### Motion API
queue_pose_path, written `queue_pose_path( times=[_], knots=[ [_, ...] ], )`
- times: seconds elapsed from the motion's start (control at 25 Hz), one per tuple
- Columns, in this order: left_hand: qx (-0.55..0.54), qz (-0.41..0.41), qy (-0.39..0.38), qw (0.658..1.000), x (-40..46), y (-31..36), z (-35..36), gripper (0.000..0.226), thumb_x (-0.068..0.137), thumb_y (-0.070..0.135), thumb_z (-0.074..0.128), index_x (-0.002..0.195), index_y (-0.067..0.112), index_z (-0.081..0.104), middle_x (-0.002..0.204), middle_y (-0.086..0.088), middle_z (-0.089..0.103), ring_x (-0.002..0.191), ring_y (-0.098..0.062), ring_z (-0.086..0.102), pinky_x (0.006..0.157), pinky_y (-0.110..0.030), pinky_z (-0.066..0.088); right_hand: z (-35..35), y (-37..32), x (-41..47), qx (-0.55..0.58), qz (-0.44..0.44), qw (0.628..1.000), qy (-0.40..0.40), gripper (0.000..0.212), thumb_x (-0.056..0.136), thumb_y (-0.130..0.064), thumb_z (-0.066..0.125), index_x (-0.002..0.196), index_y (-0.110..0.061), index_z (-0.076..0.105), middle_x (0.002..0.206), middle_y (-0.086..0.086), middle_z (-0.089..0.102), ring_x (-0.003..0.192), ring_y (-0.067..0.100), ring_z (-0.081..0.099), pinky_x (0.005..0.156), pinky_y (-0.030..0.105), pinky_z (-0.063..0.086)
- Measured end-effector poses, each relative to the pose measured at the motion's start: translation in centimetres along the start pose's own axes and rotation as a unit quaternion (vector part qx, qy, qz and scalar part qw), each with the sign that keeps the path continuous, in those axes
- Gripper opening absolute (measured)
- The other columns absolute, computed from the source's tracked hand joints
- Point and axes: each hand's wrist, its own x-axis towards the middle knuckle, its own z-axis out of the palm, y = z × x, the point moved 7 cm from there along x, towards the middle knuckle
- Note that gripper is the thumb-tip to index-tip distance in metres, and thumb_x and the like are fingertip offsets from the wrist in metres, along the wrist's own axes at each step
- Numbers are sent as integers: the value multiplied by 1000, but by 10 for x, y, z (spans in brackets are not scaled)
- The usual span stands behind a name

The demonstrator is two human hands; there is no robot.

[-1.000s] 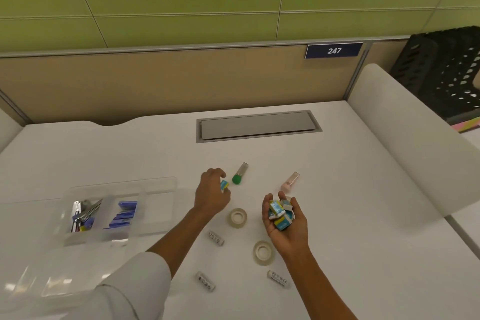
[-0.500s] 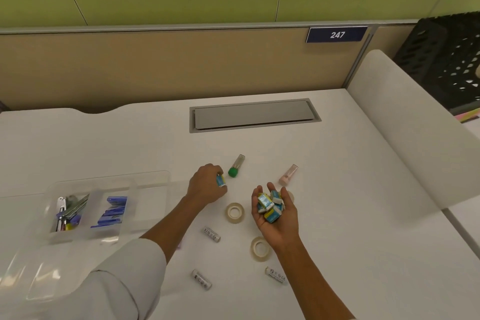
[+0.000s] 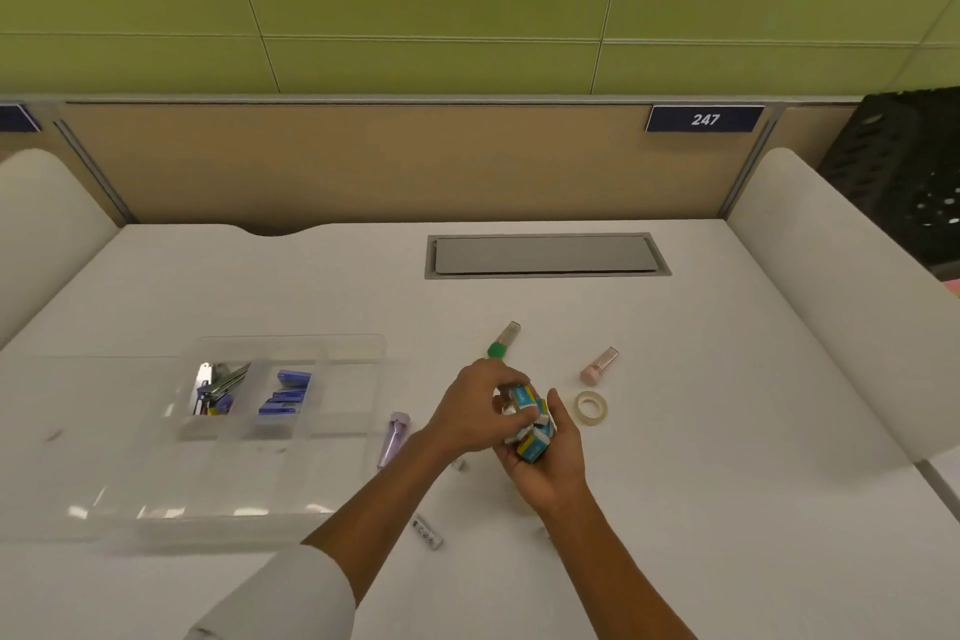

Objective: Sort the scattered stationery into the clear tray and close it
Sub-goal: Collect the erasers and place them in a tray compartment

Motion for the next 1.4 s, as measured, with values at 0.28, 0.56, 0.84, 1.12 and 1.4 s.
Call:
queue_pose_path(
  times=[0.28, 0.56, 0.84, 1.12, 1.4],
  knots=[
    [-2, -48, 5, 999, -37, -15, -10, 45, 68, 36, 75, 111, 40, 64, 115, 15, 55, 110, -3, 51, 82, -20, 43, -3, 18, -14, -28, 27, 999, -30, 46, 95, -35, 58, 134, -11, 61, 121, 15, 66, 104, 27, 67, 75, 39, 61],
    [68, -110, 86, 988, -94, -55, -90, 85, 59, 72, 65, 131, 30, 47, 137, 11, 45, 123, -5, 41, 101, -21, 35, 21, 53, -16, -47, 63, 995, -57, 37, 90, -34, 64, 118, -9, 69, 112, 15, 68, 106, 29, 64, 75, 42, 62],
    [254, -147, 7, 956, -145, -133, -157, 132, 54, 98, 34, 153, 14, 14, 162, -3, 9, 150, -18, 5, 121, -35, 7, 73, 119, 25, -144, 43, 986, -72, 33, 85, -11, 70, 117, -10, 65, 101, 11, 68, 97, 24, 66, 79, 40, 60],
    [312, -137, -57, 938, -157, -170, -144, 135, 54, 101, 11, 154, 13, -5, 163, -4, -9, 149, -18, -12, 121, -47, -8, 127, 141, 90, -487, -158, 859, -21, 31, 83, -13, 78, 113, -13, 70, 100, 6, 71, 91, 23, 68, 82, 37, 61],
    [311, -137, -47, 939, -155, -176, -143, 133, 52, 101, 6, 154, 16, -2, 163, -3, -3, 150, -19, -7, 121, -51, -6, 152, 157, 119, -771, -331, 543, -22, 28, 80, -18, 80, 106, -10, 74, 109, 6, 73, 94, 11, 60, 76, -2, 35]
  ],
)
